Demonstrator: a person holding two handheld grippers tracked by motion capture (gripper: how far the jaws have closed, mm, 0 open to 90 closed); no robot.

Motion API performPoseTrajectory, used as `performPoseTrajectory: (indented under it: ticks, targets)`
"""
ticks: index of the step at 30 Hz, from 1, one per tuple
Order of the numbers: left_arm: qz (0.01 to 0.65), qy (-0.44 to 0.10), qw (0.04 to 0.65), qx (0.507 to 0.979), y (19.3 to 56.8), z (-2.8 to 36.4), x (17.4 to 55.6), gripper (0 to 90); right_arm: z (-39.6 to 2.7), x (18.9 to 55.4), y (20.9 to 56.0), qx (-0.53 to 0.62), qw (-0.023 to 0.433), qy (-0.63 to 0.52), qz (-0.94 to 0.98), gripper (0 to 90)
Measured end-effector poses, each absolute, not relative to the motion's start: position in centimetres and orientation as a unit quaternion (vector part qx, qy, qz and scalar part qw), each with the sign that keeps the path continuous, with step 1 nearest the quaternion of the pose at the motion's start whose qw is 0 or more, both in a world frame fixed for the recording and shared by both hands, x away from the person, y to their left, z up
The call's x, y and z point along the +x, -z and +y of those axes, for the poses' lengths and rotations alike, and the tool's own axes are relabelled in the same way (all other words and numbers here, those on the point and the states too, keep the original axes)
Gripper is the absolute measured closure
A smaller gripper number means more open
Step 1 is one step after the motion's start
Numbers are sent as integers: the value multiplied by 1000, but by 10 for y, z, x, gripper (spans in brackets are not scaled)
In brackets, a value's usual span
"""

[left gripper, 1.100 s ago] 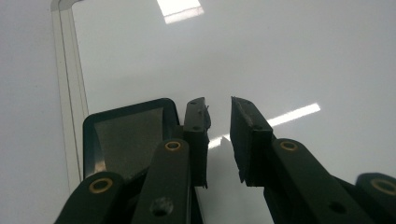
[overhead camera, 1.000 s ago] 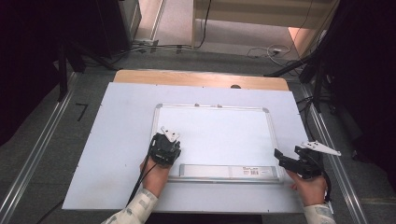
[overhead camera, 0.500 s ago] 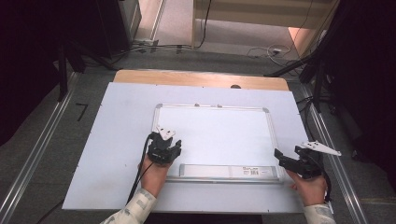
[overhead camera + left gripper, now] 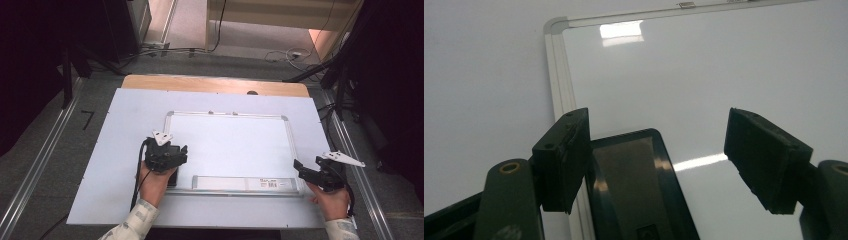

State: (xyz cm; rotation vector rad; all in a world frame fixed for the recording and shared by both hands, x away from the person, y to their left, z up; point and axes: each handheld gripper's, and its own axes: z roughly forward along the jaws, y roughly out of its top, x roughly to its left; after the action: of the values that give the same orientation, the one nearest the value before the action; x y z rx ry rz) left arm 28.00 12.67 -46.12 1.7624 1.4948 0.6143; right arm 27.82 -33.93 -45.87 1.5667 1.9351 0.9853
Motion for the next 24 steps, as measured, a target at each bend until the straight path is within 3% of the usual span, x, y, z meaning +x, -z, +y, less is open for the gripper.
performPoseTrajectory:
  ticks: [11, 24]
  targets:
    - [597, -231, 407, 652, 457, 157, 278, 235, -341, 277, 458, 570, 231, -360, 701, 142]
    - [602, -232, 409, 645, 453, 177, 275, 214, -341, 276, 458, 571, 233, -360, 700, 142]
